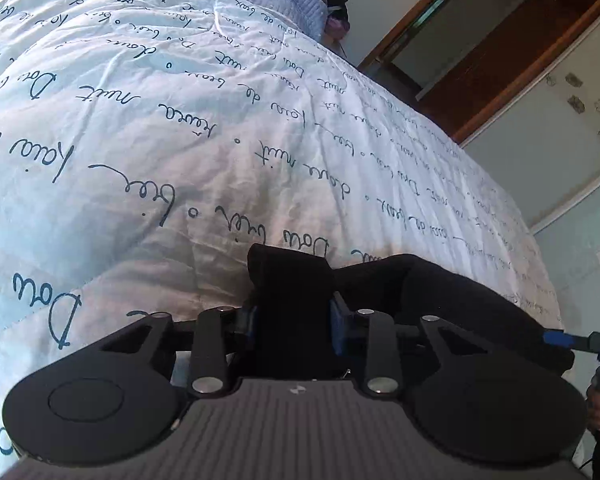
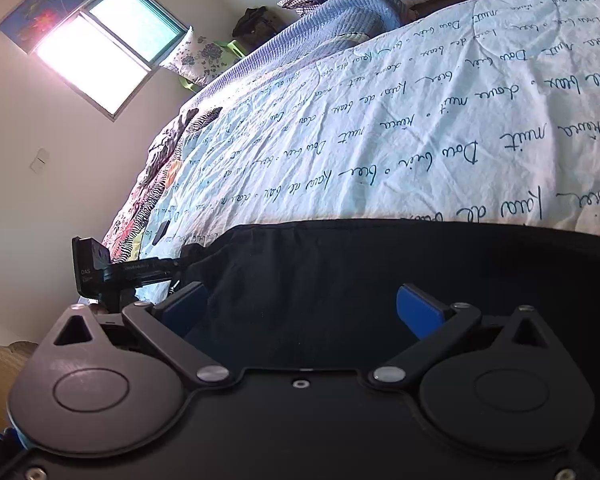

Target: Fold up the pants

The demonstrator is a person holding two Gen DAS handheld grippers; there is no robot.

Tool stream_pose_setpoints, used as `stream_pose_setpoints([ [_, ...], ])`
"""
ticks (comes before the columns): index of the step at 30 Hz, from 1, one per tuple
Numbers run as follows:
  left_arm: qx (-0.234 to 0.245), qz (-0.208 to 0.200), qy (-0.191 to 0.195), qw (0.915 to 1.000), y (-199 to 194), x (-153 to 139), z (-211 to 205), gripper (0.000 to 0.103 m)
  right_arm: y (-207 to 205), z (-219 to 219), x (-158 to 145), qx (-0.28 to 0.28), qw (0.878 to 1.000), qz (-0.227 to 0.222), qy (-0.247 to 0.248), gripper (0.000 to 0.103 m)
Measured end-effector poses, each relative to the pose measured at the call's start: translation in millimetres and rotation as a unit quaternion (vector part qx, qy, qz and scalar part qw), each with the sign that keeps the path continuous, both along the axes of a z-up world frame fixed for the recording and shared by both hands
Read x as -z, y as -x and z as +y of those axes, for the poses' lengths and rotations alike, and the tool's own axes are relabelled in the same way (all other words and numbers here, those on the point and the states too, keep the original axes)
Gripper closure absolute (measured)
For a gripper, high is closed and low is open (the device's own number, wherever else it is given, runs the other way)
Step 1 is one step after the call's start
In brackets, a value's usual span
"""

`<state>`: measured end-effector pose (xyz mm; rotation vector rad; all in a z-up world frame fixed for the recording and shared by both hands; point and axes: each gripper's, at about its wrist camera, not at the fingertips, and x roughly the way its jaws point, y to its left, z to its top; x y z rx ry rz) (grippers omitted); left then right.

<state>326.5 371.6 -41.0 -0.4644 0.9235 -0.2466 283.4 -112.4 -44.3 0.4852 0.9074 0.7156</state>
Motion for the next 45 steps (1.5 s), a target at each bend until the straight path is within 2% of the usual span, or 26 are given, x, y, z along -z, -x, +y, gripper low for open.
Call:
stream_pose_setpoints([
  [4, 0.005, -0.018, -0.048, 0.9987, 2.0, -11.2, -6.9, 0.070, -14.0, -1.1, -3.0, -0.009, 1.000, -0.013, -0.002, 0.000],
  [8, 0.017, -0.043, -0.085, 0.9953, 9.5, -29.0, -19.1, 0.073, -38.3, 1.8, -7.2, -0.047, 0.999, -0.019, 0.002, 0.000],
  [11, 0.020, -0.064, -0.086, 0.9940, 17.1, -44.0, -22.5, 0.073, -62.2, 12.7, -5.6, -0.093, 0.993, -0.029, 0.060, 0.000],
  [13, 0.023, -0.080, -0.090, 0.9925, 24.2, -55.1, -25.9, 0.073, -78.3, 20.3, 2.2, -0.119, 0.984, -0.035, 0.126, 0.000],
  [15, 0.031, -0.095, -0.090, 0.9909, 30.5, -64.7, -29.9, 0.074, -92.3, 25.4, 11.6, -0.139, 0.975, -0.039, 0.169, 0.001],
  [20, 0.042, -0.110, -0.092, 0.9888, 36.6, -74.6, -34.6, 0.074, -117.0, 29.1, 30.1, -0.181, 0.967, -0.016, 0.181, 0.004],
  [24, 0.044, -0.119, -0.089, 0.9879, 38.7, -77.1, -32.6, 0.074, -121.6, 37.9, 35.3, -0.209, 0.954, -0.020, 0.212, 0.022],
  [25, 0.044, -0.121, -0.087, 0.9878, 40.0, -77.7, -32.5, 0.074, -118.0, 40.2, 33.3, -0.221, 0.949, -0.030, 0.222, 0.036],
  [26, 0.046, -0.124, -0.086, 0.9875, 41.1, -77.9, -32.6, 0.074, -115.3, 43.1, 32.1, -0.234, 0.943, -0.041, 0.235, 0.044],
  [27, 0.046, -0.125, -0.087, 0.9872, 41.7, -77.7, -33.1, 0.074, -112.0, 44.9, 30.7, -0.244, 0.937, -0.049, 0.245, 0.060],
  [28, 0.045, -0.126, -0.089, 0.9870, 42.0, -77.3, -33.6, 0.074, -110.1, 45.0, 29.2, -0.253, 0.934, -0.050, 0.247, 0.076],
  [30, 0.043, -0.123, -0.090, 0.9873, 40.9, -75.1, -33.9, 0.074, -109.6, 42.1, 25.7, -0.256, 0.935, -0.043, 0.244, 0.095],
  [34, 0.037, -0.120, -0.090, 0.9880, 39.8, -73.7, -33.2, 0.074, -99.6, 41.7, 23.3, -0.274, 0.930, -0.047, 0.241, 0.096],
  [38, 0.039, -0.126, -0.094, 0.9867, 44.8, -78.7, -35.9, 0.074, -93.5, 36.7, 13.4, -0.261, 0.938, -0.056, 0.221, 0.096],
  [42, 0.039, -0.139, -0.096, 0.9848, 55.2, -86.0, -34.9, 0.074, -74.9, 29.3, -14.0, -0.245, 0.942, -0.089, 0.213, 0.096],
  [45, 0.037, -0.156, -0.087, 0.9832, 68.8, -90.8, -29.8, 0.074, -37.1, 14.9, -48.2, -0.238, 0.942, -0.129, 0.200, 0.096],
])
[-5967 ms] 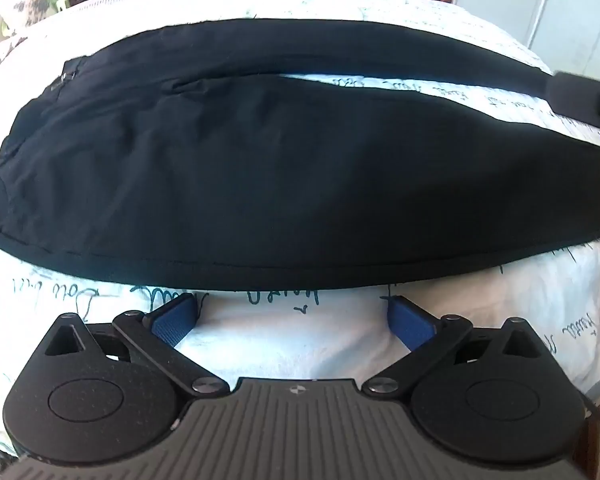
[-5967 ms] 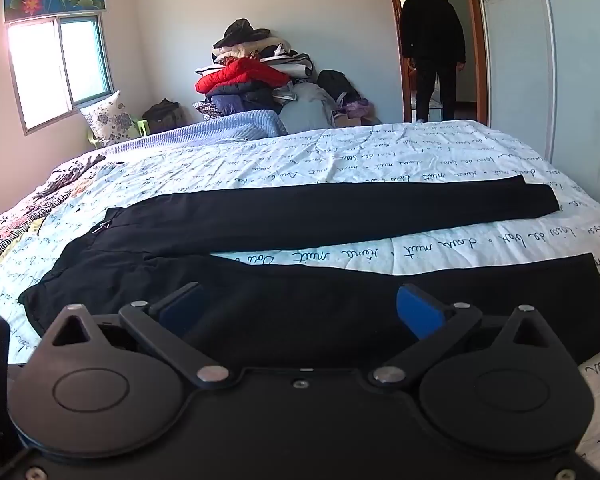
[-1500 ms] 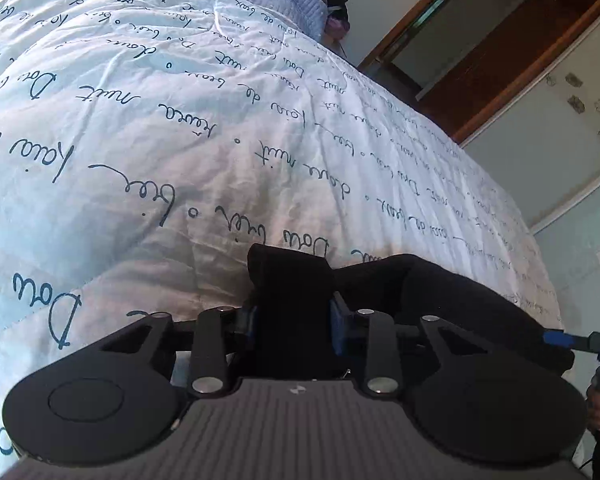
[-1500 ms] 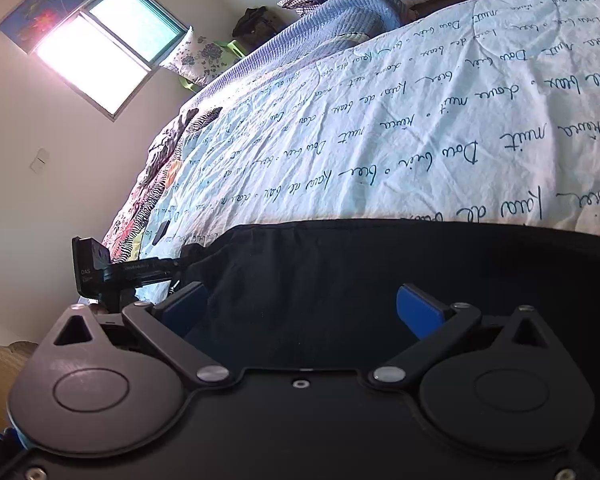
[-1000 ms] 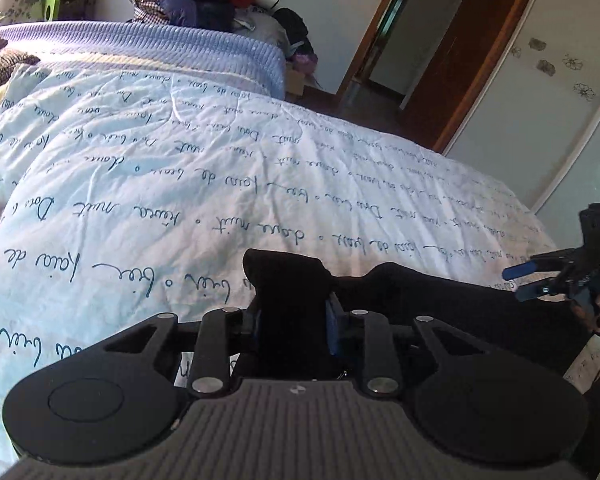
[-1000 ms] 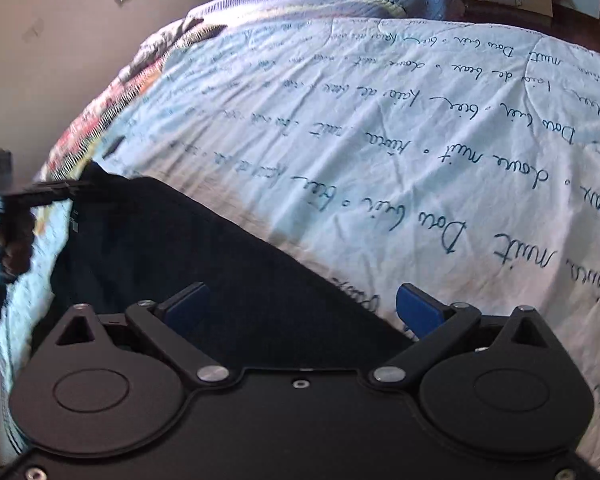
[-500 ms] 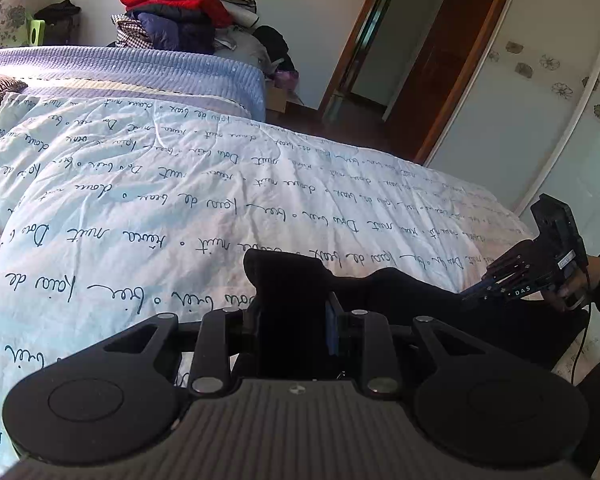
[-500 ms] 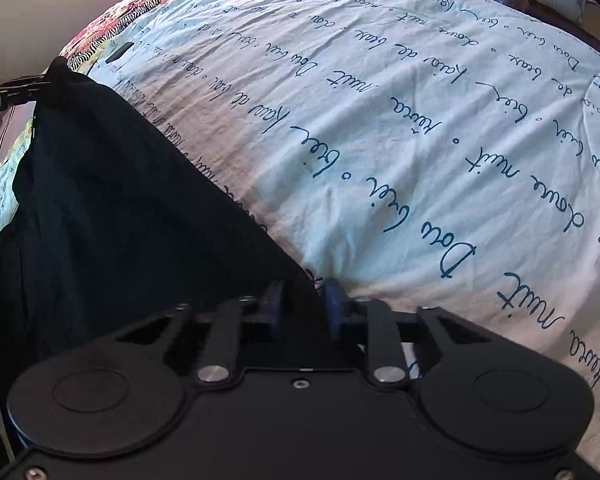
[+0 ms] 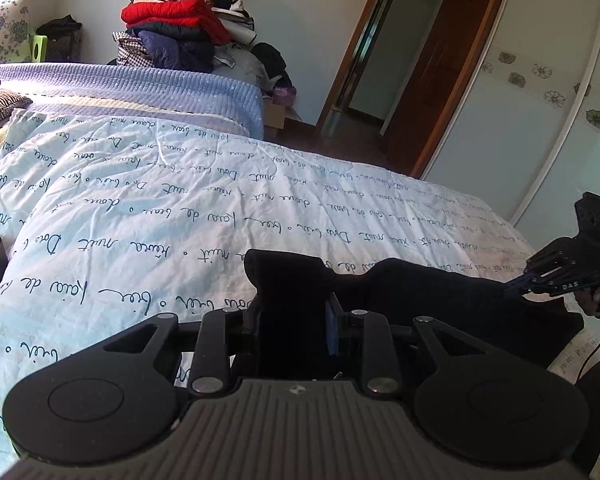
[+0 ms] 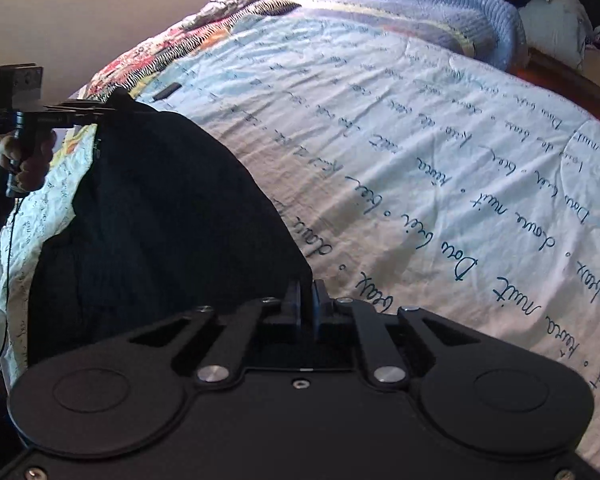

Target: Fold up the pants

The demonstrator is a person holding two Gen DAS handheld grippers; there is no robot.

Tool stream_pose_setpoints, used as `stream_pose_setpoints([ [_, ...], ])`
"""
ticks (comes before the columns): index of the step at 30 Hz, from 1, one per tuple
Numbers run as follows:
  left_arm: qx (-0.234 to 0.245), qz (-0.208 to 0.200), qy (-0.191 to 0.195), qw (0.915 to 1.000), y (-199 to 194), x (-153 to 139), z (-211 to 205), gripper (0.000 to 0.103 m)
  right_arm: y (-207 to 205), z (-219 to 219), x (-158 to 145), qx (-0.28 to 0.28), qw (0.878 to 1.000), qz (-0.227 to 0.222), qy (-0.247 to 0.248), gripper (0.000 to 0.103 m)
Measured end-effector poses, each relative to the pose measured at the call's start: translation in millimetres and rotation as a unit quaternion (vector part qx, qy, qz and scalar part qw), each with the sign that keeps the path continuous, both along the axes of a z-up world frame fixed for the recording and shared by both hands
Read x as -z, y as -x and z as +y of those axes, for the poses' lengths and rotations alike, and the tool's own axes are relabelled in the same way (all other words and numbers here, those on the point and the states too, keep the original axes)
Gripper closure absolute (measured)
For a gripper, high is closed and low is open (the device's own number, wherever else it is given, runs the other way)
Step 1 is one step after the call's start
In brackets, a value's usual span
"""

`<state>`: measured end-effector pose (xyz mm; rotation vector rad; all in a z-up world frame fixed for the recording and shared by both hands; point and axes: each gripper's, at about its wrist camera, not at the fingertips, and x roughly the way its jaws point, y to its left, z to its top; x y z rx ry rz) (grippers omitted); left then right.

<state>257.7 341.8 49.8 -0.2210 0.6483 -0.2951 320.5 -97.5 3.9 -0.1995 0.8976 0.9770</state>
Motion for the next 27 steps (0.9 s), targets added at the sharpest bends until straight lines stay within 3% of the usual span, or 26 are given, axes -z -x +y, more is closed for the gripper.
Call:
stream_pose_setpoints([
  [3, 0.003, -0.021, 0.023, 0.9995, 26.4, -2.1, 7.9, 0.074, 64.4, -11.4, -25.6, -0.017, 0.999, -0.032, -0.022, 0.096],
  [5, 0.006, -0.035, 0.045, 0.9984, 52.7, 0.6, 14.2, 0.073, 116.5, -15.9, -28.3, -0.038, 0.998, -0.029, -0.036, 0.096],
  [7, 0.011, -0.039, 0.068, 0.9969, 80.1, 8.2, 20.7, 0.072, 164.7, -16.2, -13.5, -0.056, 0.998, -0.003, -0.042, 0.096],
  [10, 0.020, -0.014, 0.087, 0.9959, 113.8, 34.0, 22.7, 0.072, 211.9, -8.0, 25.2, -0.056, 0.997, 0.041, -0.030, 0.097],
  [14, 0.002, 0.026, 0.089, 0.9957, 137.4, 60.2, 23.8, 0.073, 230.4, 4.7, 55.1, -0.045, 0.996, 0.069, -0.015, 0.096],
  [20, 0.007, 0.004, 0.091, 0.9958, 174.4, 47.8, 34.6, 0.072, 247.2, -3.9, 26.7, -0.046, 0.997, 0.054, -0.021, 0.096],
  [23, 0.007, 0.037, 0.091, 0.9951, 181.3, 69.7, 38.0, 0.071, 253.0, 3.2, 51.8, -0.050, 0.995, 0.089, -0.006, 0.096],
  [27, 0.002, 0.060, 0.059, 0.9964, 192.6, 80.2, 36.4, 0.066, 264.1, 18.5, 69.1, -0.034, 0.996, 0.081, 0.013, 0.096],
])
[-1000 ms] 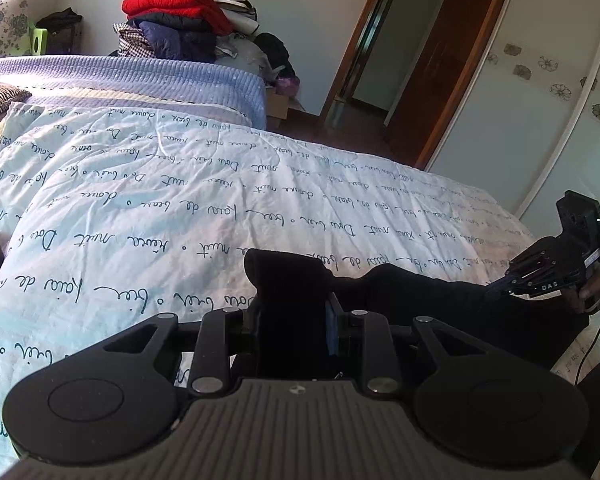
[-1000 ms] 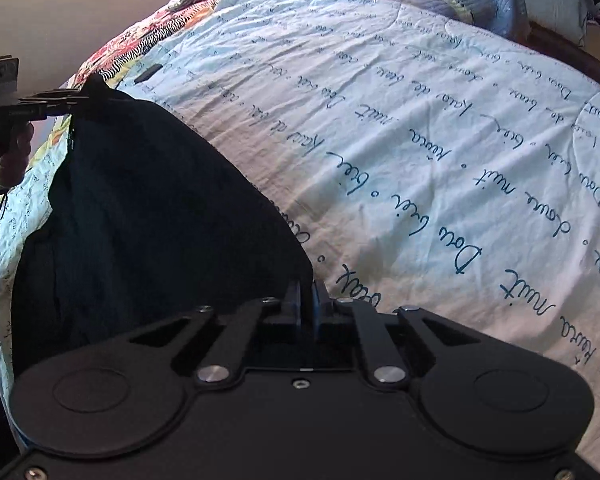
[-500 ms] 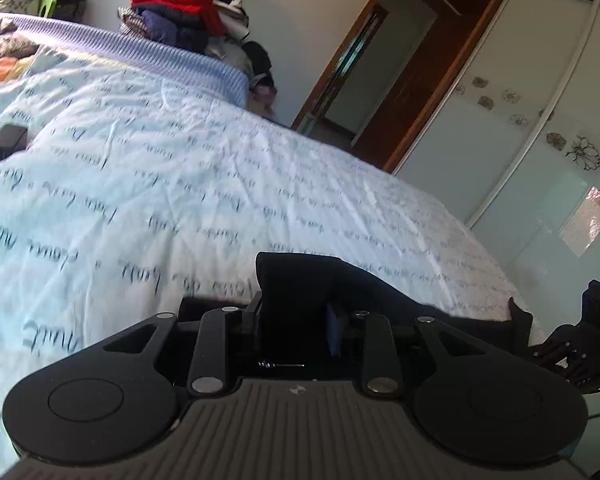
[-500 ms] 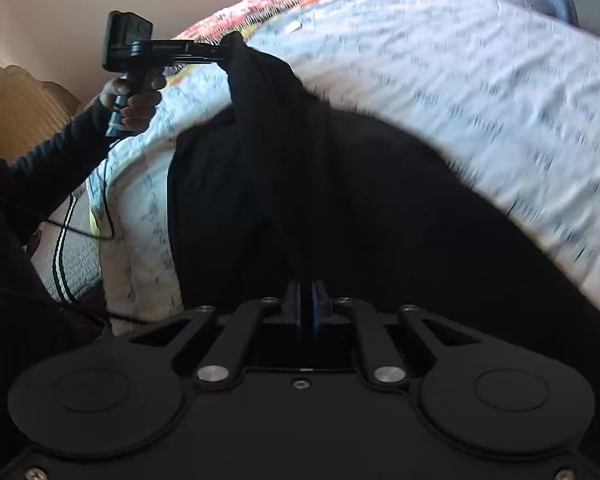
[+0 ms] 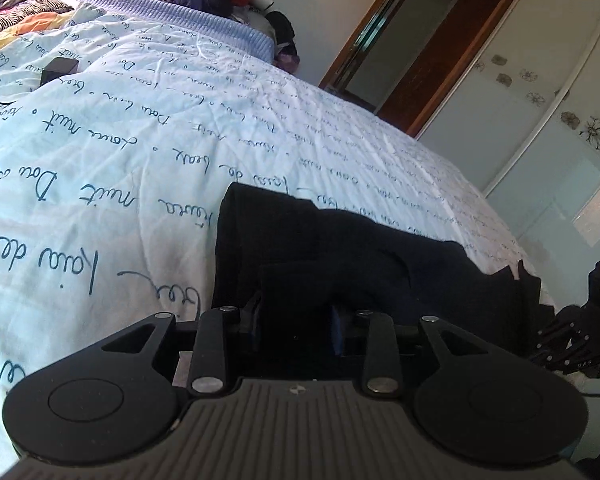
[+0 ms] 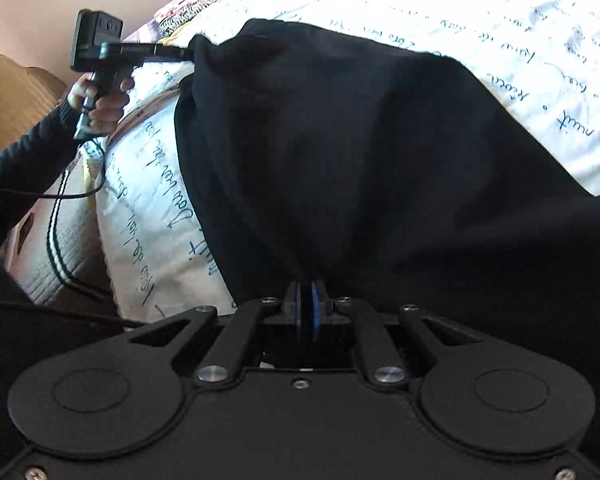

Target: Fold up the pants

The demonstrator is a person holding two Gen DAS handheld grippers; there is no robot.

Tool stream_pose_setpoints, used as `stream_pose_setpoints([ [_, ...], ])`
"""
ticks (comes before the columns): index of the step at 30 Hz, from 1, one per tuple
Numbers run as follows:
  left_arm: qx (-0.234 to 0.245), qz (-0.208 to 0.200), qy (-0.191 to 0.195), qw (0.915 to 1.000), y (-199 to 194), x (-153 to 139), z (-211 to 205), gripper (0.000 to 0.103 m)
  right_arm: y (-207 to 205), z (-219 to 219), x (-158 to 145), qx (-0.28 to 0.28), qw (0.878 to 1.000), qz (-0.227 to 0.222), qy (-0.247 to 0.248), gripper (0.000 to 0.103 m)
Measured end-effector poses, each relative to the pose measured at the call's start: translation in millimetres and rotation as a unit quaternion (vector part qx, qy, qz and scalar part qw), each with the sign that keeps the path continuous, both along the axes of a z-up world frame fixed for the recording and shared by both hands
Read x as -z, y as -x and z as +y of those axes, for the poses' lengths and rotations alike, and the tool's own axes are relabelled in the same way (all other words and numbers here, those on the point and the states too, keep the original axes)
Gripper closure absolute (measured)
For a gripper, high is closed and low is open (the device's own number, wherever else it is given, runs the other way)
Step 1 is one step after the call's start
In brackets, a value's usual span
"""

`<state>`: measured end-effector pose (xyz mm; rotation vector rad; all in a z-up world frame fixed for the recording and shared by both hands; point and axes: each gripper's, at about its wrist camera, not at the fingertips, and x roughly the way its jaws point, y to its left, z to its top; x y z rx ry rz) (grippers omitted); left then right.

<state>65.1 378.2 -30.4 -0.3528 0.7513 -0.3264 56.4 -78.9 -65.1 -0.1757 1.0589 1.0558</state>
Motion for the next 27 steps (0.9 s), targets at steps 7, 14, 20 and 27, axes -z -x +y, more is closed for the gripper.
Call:
stream_pose_setpoints([
  [7, 0.015, 0.001, -0.138, 0.9904, 29.0, -33.7, -11.1, 0.057, -6.3, -9.3, 12.9, 0.059, 0.997, 0.041, -0.038, 0.090],
  [14, -0.013, -0.060, -0.114, 0.9916, 58.0, -78.3, -21.8, 0.058, -11.0, -52.1, -10.7, 0.142, 0.964, 0.095, -0.202, 0.067],
  [20, -0.001, -0.054, -0.027, 0.9982, 14.6, -57.8, -81.0, 0.058, -23.2, -12.1, -8.8, 0.168, 0.938, 0.120, -0.279, 0.045],
  [27, 0.031, 0.010, -0.105, 0.9939, -0.5, 4.6, -116.4, 0.055, -14.1, 24.5, 51.2, 0.177, 0.949, 0.155, -0.210, 0.047],
])
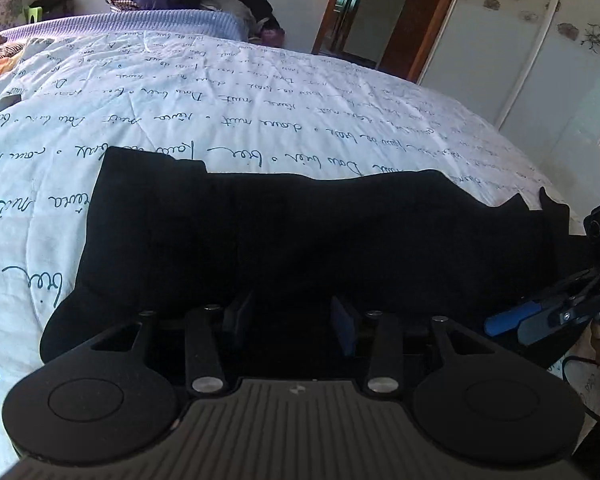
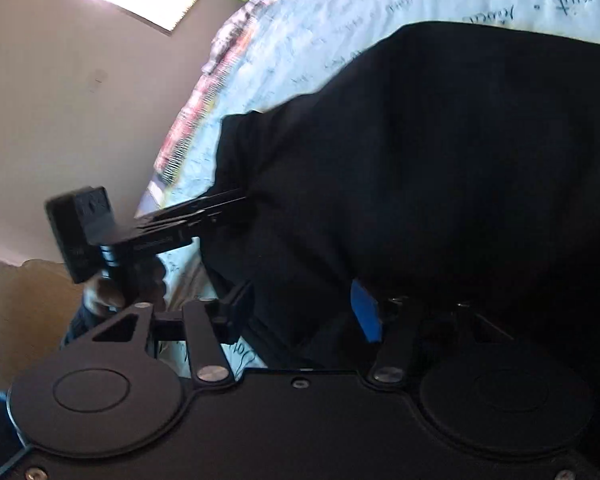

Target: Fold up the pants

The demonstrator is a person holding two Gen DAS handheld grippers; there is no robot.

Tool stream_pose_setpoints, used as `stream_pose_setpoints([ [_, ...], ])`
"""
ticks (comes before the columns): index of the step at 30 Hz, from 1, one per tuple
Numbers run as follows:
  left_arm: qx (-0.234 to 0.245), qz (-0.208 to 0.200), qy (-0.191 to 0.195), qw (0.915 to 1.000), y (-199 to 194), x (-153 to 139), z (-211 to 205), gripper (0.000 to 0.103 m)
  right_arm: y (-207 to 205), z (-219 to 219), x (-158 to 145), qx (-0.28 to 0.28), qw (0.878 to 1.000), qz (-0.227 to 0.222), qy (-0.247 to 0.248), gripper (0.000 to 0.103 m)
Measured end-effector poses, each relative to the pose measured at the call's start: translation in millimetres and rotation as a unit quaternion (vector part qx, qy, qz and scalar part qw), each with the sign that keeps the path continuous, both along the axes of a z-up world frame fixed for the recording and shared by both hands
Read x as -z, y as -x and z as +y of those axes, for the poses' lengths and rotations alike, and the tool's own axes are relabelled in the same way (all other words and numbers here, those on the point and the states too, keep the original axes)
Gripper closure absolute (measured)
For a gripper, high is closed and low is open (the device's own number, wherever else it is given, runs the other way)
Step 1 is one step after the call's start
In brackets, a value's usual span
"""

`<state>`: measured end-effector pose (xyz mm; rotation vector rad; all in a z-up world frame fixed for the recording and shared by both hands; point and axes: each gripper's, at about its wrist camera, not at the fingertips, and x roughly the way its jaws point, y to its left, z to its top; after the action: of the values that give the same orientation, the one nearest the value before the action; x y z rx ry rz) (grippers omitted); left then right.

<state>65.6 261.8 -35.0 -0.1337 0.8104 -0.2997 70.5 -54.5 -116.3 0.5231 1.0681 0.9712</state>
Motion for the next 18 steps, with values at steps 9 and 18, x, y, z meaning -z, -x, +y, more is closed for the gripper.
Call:
stream_pose_setpoints([
  [9, 0.063, 0.002, -0.090, 0.9940, 9.9, -18.9, -61.7, 0.031, -2.2, -34.1, -16.2, 0.056, 0.998, 0.009, -0.033, 0.031],
  [18, 0.087, -0.070, -0.150, 0.9824, 30.3, -35.3, -99.1, 0.034, 11.2, -30.1, -23.1, 0.043, 0.995, -0.002, -0.084, 0.028],
])
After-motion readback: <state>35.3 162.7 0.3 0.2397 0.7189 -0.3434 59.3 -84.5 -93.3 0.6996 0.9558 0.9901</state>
